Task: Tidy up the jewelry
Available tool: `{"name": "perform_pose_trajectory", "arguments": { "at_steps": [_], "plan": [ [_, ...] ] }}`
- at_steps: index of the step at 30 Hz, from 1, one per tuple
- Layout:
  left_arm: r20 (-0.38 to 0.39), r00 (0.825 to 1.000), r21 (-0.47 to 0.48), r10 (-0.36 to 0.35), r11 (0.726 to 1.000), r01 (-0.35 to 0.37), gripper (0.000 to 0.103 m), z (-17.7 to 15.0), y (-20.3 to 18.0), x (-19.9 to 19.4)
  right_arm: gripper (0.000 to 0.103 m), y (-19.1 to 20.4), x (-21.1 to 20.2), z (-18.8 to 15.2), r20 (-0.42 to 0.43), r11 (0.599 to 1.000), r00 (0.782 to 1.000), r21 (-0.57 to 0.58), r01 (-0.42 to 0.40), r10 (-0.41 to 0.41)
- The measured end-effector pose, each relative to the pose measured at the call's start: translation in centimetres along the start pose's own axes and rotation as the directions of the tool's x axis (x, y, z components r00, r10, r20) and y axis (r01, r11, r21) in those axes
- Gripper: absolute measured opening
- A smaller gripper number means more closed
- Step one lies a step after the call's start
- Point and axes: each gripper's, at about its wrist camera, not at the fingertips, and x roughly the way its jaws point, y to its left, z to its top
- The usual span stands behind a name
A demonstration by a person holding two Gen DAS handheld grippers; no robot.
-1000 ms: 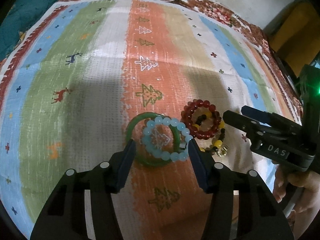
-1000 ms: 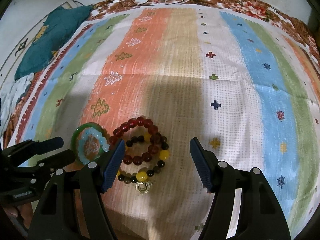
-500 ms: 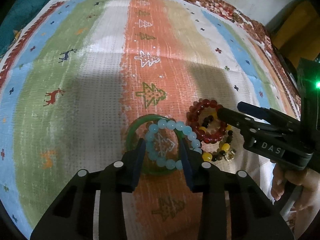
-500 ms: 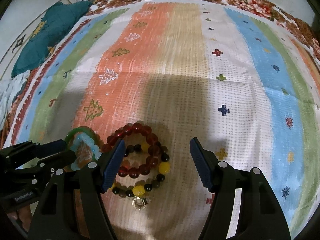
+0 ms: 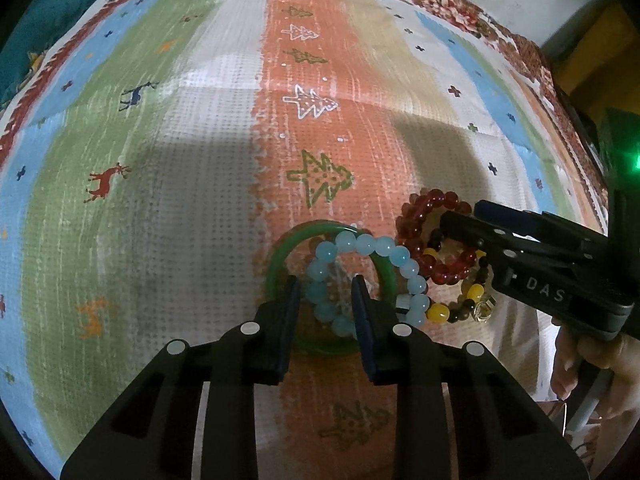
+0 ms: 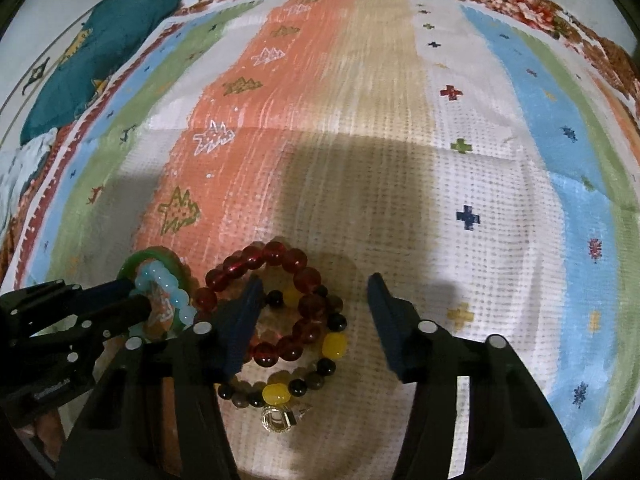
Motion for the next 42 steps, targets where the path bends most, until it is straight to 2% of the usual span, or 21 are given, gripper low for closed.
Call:
{"name": "perform_pose_trajectory", "arguments": {
  "at_steps": [3, 4, 9, 11, 13, 27, 42],
  "plan": [
    [0.001, 1.0, 0.018, 0.017, 1.0, -0.017, 0.024, -0.2, -0.2, 0.2, 0.043, 0.2, 0.0, -0.1, -0.001, 1.0, 1.0, -0.009, -0.013, 0.013],
    [0.0, 1.0, 0.031, 0.03, 0.999, -0.03, 0.022, -0.1, -0.3, 0.3, 0.037, 0.2, 0.0, -0.1, -0.003, 1.0, 1.0, -0.01, -0.011, 0.011],
    [-0.007, 0.999, 0.039, 0.05, 0.998, -0.049, 0.011, 0.4, -0.2, 0.5, 0.035, 0.2, 0.0, -0.3, 0.005, 1.0, 1.0, -0.004, -0.012, 0.012],
    [-0.011, 0.999, 0.033, 0.037, 0.999, -0.037, 0.011, 0.4, 0.0, 0.4, 0.021, 0.1, -0.2, -0.3, 0.015, 1.0, 1.0, -0.008, 0.0, 0.0],
    [-0.011, 0.999, 0.034, 0.031, 0.999, -0.031, 0.011, 0.4, 0.0, 0.1, 0.016, 0.1, -0.4, -0.3, 0.011, 1.0, 1.0, -0.014, -0.011, 0.011],
    [0.028, 1.0, 0.048, -0.009, 0.999, 0.008, 0.011, 0.6, -1.5, -2.8, 0.014, 0.1, -1.6, -0.7, 0.007, 1.0, 1.0, -0.019, 0.005, -0.005],
    [0.09, 0.995, 0.058, -0.038, 0.998, 0.033, 0.011, -0.2, -2.5, -6.9, 0.014, 1.4, -7.0, -3.2, 0.063, 0.998, 0.998, -0.064, -0.003, 0.007]
  ]
}}
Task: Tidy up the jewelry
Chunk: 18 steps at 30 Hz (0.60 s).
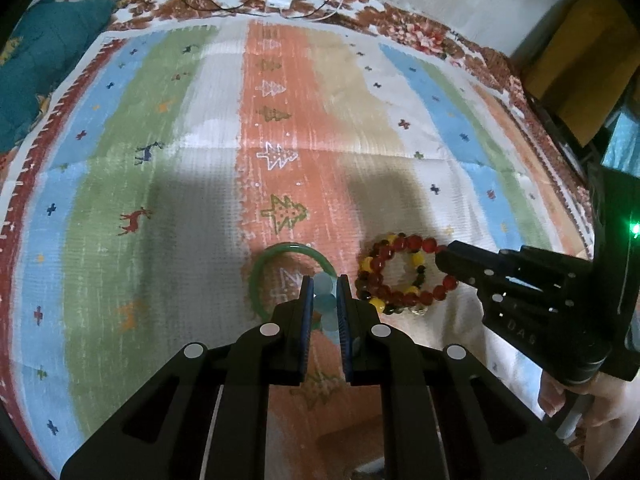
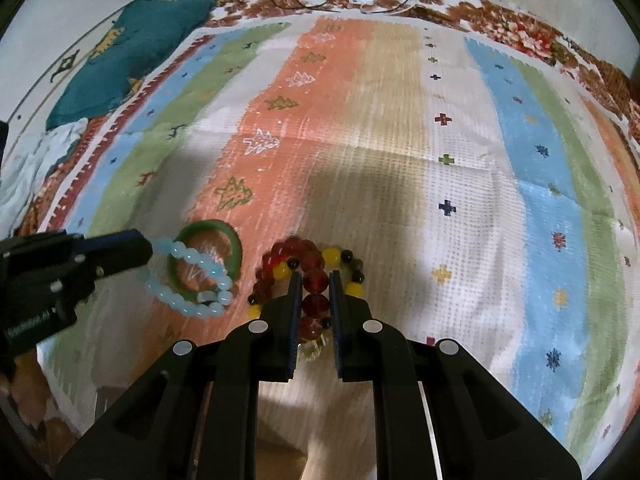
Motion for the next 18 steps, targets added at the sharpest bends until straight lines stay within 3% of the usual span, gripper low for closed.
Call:
{"name": "perform_pose_trajectory", "arguments": {
  "at_steps": [18],
  "plan": [
    [0.034, 0.999, -0.013, -0.007, 1.0, 0.007, 0.011, -0.7, -0.1, -2.3, 0.014, 1.2, -3.4, -0.8, 0.05, 0.999, 0.999, -0.053, 0.008, -0.005]
  ]
}}
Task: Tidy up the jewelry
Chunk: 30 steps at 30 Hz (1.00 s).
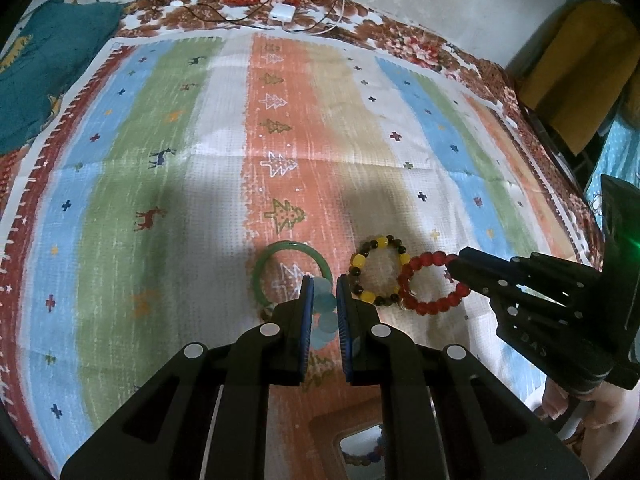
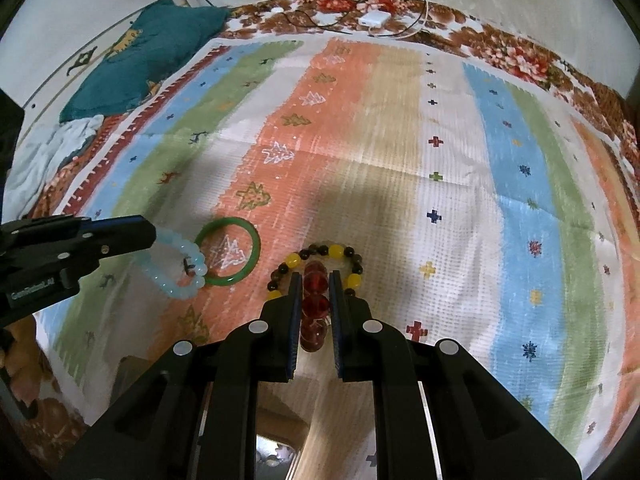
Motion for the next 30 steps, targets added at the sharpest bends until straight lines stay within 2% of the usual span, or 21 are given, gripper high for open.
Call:
{"name": "perform_pose_trajectory", "arguments": {
  "at_steps": [7, 8, 9, 15, 24, 25, 28, 30],
  "plan": [
    [0.006, 1.0, -0.003, 0.015, 1.0, -0.015, 0.011, -0.5, -0.4, -0.6, 0.013, 0.3, -0.8, -0.4, 0.007, 1.0, 1.0, -0.007, 0.001, -0.001],
    [0.002, 1.0, -0.002, 0.017, 1.0, -0.017, 0.011, -0.5, -0.5, -0.5, 0.005, 0.3, -1.0, -0.5, 0.009, 1.0, 1.0, -0.007, -0.001, 0.001],
    [0.0, 1.0, -0.001, 0.017, 1.0, -0.017, 0.011, -0.5, -0.5, -0.5, 0.001, 0.4, -1.1, -0.5, 0.012, 1.0, 1.0, -0.007, -0.003, 0.003],
    [0.003, 1.0, 0.006, 0.014, 1.0, -0.014, 0.011, -0.7, -1.0, -0.8, 0.001, 0.7, -1.7, -0.8, 0.018, 1.0, 1.0, -0.021, -0.01, 0.01],
    [-0.013, 1.0, 0.011, 0.019, 1.0, -0.019, 0.011, -0.8, -1.0, -0.4, 0.001, -2.0, 2.1, -2.0, -0.127, 0.999, 0.992, 0.032, 0.018, -0.014],
    [-0.015, 1.0, 0.01, 0.021, 1.0, -0.021, 0.011, -0.9, -1.0, -0.3, 0.004, -2.1, 2.3, -2.1, -0.139, 0.999, 0.99, 0.036, 0.02, -0.015],
    [-0.023, 0.999, 0.011, 0.025, 1.0, -0.025, 0.011, -1.0, -0.8, 0.0, 0.039, -2.8, 3.2, -2.3, -0.164, 0.998, 0.986, 0.044, 0.034, -0.026],
    [-0.025, 0.999, 0.01, 0.023, 1.0, -0.023, 0.011, -0.9, -0.8, 0.1, 0.04, -3.1, 3.6, -2.4, -0.171, 0.998, 0.985, 0.047, 0.045, -0.036]
  ]
}}
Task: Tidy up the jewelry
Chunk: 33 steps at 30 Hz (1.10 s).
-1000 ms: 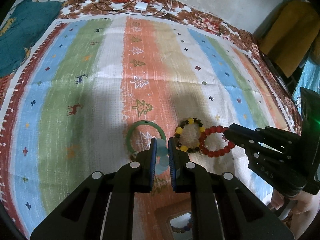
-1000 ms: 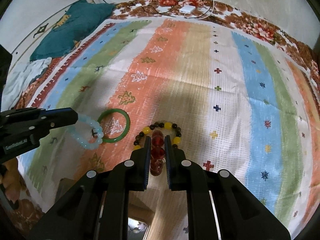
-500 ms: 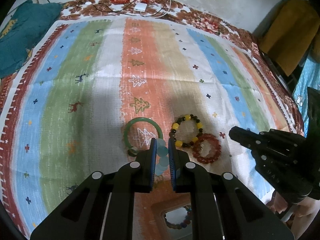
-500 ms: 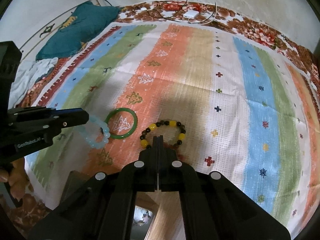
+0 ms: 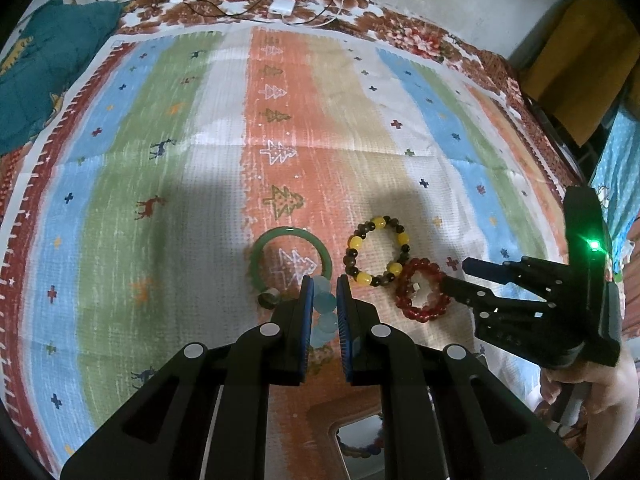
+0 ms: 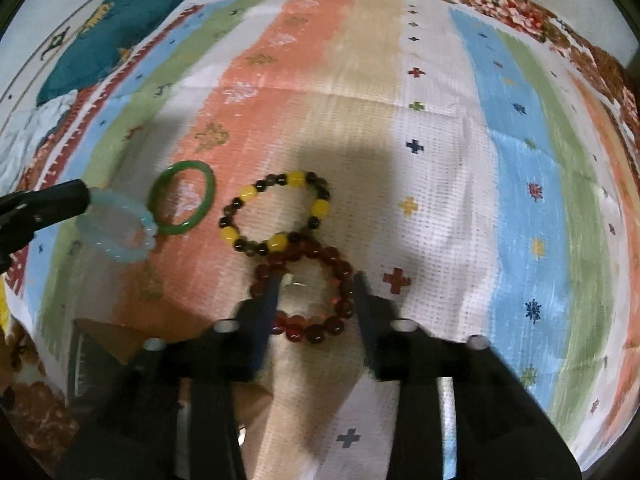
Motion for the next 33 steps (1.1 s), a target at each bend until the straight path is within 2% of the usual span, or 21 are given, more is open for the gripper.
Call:
{"name": "perform_pose_trajectory", "arguments": {
  "at_steps": [15, 21, 24, 26, 27, 33],
  "plan": [
    [-0.007, 1.0, 0.006, 0.0, 1.0, 0.0, 0.011, 0.1, 0.0, 0.3, 0.04, -1.3, 3.0, -0.3, -0.074, 1.0, 0.997, 0.024, 0.019, -0.017],
    [-0.013, 1.0, 0.016, -0.001, 1.0, 0.001, 0.011, -0.1, -0.3, 0.5, 0.04, -1.0, 4.1, -0.5, -0.087, 0.999, 0.996, -0.005, 0.036, -0.036],
    [-0.013, 1.0, 0.019, -0.002, 1.0, 0.002, 0.011, -0.2, -0.4, 0.5, 0.031, -0.8, 4.2, -0.4, -0.085, 0.999, 0.996, -0.011, 0.033, -0.034],
    [-0.014, 1.0, 0.018, -0.002, 1.0, 0.002, 0.011, -0.2, -0.4, 0.5, 0.018, -0.7, 4.2, -0.4, -0.087, 1.0, 0.996, -0.009, 0.03, -0.031],
    [-0.015, 1.0, 0.019, -0.001, 1.0, 0.001, 0.011, -0.2, -0.4, 0.6, 0.016, -0.7, 4.3, -0.4, -0.087, 0.999, 0.996, -0.011, 0.034, -0.034],
    [-0.015, 1.0, 0.021, -0.003, 1.0, 0.003, 0.011, -0.2, -0.5, 0.5, 0.014, -1.0, 4.0, -0.1, -0.078, 1.0, 0.997, 0.009, 0.02, -0.019]
  ]
}}
